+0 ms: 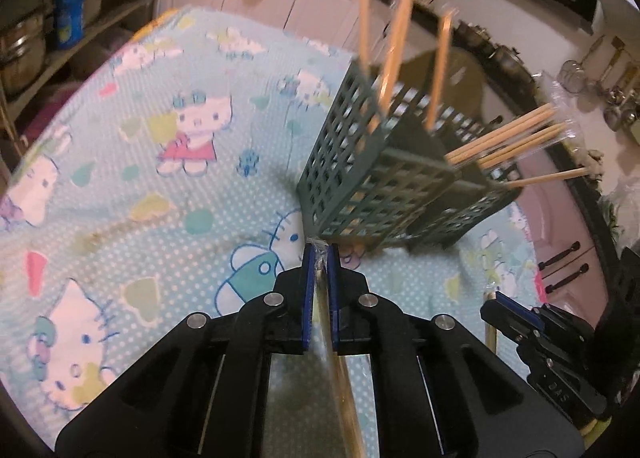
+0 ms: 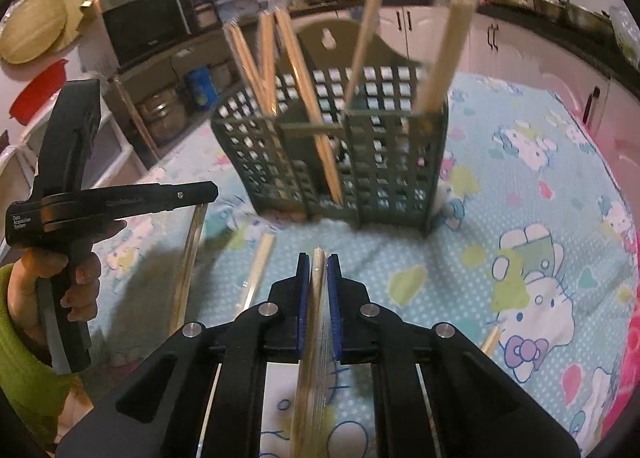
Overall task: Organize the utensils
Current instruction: 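Lift the chopsticks with the right tool above the holder while the left tool carries its pair there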
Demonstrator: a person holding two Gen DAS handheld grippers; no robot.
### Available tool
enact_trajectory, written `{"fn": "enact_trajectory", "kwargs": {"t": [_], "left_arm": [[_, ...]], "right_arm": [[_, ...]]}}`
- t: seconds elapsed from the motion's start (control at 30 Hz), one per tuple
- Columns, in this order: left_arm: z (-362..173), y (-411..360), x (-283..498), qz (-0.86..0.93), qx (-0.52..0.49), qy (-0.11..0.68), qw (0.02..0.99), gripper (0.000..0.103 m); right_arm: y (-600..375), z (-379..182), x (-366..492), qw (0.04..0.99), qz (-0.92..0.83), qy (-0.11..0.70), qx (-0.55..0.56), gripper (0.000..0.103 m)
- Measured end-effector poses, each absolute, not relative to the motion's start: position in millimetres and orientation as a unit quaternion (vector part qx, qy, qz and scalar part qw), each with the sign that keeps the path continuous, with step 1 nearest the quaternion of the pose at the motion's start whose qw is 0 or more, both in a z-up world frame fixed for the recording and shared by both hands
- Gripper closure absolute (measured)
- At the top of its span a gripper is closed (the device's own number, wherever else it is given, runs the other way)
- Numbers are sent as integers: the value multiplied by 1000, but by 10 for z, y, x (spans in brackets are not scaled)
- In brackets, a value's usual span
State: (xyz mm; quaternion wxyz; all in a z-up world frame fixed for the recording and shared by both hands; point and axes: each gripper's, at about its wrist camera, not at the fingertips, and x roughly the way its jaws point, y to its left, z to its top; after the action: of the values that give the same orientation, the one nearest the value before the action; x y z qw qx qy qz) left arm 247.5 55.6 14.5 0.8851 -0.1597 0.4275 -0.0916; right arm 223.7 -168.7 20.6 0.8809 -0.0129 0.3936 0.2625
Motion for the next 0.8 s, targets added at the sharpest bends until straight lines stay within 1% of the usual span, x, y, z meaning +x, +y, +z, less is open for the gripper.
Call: {"fn": "enact_trajectory", "kwargs": {"t": [0.53,0.8], "left_arm": [[911,554,2229,-103,-131,345,924,102],[1295,504,2228,-113,-123,301,939,102]], "right_arm": [[-1717,815,1989,909,282,307,-6,97],[-1767,1239,1929,926,289,243,9,97]]}}
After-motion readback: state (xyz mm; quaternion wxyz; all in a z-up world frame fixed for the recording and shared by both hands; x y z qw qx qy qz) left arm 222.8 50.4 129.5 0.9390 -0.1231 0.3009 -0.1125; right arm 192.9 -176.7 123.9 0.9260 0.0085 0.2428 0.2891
